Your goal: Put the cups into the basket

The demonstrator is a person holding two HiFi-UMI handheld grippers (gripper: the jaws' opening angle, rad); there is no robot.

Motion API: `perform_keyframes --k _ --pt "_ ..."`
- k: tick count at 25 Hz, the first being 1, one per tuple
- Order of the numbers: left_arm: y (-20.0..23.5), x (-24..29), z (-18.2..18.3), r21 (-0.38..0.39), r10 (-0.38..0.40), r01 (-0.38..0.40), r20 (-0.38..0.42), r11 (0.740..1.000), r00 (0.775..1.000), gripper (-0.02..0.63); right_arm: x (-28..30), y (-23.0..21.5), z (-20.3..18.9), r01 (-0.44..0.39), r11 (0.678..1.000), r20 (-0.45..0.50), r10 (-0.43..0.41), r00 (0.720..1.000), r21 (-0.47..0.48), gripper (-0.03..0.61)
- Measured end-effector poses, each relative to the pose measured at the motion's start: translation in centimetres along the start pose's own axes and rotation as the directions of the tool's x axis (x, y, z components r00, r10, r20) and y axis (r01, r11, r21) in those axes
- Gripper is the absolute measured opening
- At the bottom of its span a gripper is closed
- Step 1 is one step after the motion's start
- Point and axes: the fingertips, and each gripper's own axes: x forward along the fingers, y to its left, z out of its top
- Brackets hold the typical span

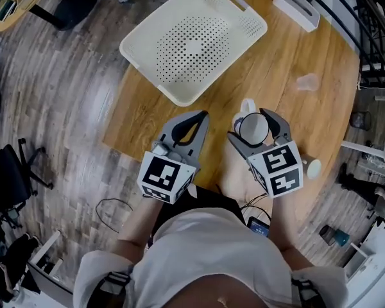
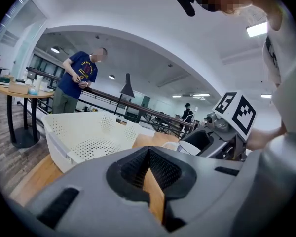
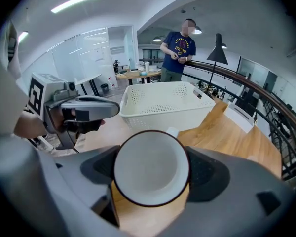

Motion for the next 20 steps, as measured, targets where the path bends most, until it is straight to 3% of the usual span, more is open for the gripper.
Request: perform_keyframes --k 8,20 --pt "4.0 -0.2 5.2 0.062 -0.059 0.054 0.068 0.997 0.996 0.006 0.3 -1.1 6.7 0.065 0.998 0.07 -0.067 0.995 0.027 0.397" --pt "11.6 1.7 11.3 0.149 -0.057 0.036 0.142 0.988 0.988 0.006 2.7 -3.5 15.8 0.1 0.995 0.14 -0.1 0.985 0.004 0.397"
